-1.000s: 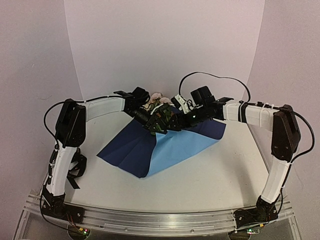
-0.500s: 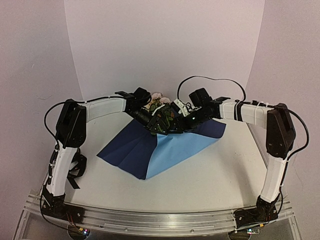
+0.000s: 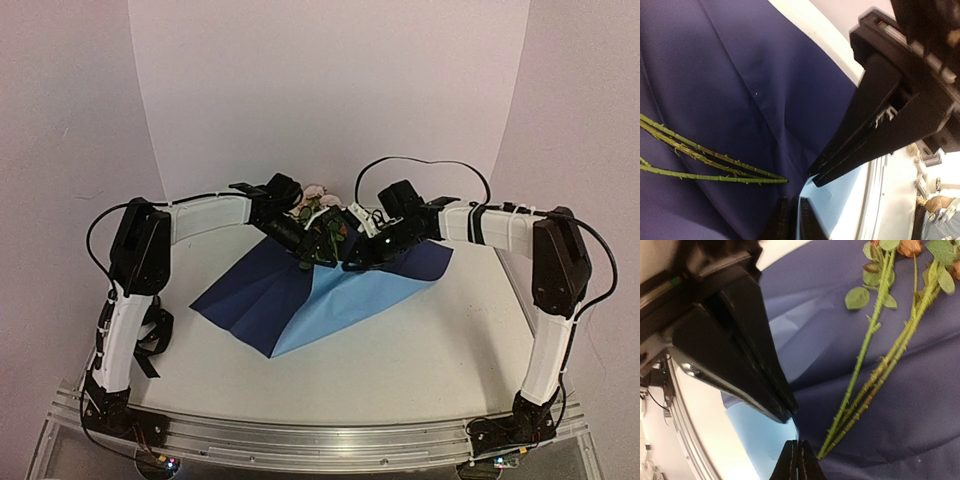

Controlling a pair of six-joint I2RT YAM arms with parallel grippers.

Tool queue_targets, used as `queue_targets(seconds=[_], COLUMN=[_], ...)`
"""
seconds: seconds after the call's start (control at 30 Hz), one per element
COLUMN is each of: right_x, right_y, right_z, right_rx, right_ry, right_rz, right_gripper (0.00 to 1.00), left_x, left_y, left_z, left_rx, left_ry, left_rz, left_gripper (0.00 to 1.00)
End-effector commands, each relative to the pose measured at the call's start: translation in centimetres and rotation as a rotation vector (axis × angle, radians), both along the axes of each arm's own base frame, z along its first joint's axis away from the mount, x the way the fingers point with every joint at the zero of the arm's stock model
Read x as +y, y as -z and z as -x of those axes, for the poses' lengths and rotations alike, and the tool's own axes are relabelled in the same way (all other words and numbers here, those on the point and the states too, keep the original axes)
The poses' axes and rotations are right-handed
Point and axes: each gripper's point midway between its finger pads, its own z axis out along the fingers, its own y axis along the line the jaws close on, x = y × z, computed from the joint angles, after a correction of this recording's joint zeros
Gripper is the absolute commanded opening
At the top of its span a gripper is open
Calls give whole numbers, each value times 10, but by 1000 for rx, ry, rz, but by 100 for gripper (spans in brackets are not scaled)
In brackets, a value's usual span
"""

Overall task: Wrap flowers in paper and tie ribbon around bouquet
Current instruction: Pass from the left arm to the right, then fold the right corner of the flattened wrapping paper at the center of the board.

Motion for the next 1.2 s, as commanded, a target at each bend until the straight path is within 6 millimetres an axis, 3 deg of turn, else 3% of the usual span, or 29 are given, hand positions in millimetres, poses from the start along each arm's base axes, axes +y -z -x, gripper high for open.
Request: queue_targets(seconds=[0.0,0.13,0.2,0.27,0.37,0.57,0.73,1.0,1.17], right_x=[-11,-16,-18,-19,-17,-13,-15,-17,-16], right_y=[-5,-5,-8,-12,-18,-23,-18,-2,3], right_z=[-3,-8,-11,-17,-23,-38,-54,-70,-78], right_rx=[-43,-75,-100,-129,-157,-189,-216,-227,-228], right_ry=[44,83,109,136,170,232,291,345,361], right_rz=[38,46,38,27,-9,-57,-37,1,3], right_gripper=[0,0,0,0,0,0,0,0,0], left_x=[2,12,22,37,61,86,105,116,128], left_y=[-47,-53,-61,-63,-46,13,45,60,83], left_z=[-9,-18,-24,-31,-42,-39,-37,-34,-35], left_rx=[-97,-98,-101,-77,-5,157,222,247,295], left_ry=[-73,-203,-289,-387,-540,-662,-749,-779,-810], left_rz=[52,58,79,94,72,-35,-122,-196,-267], left_gripper=[25,52,58,59,57,53,53,55,56])
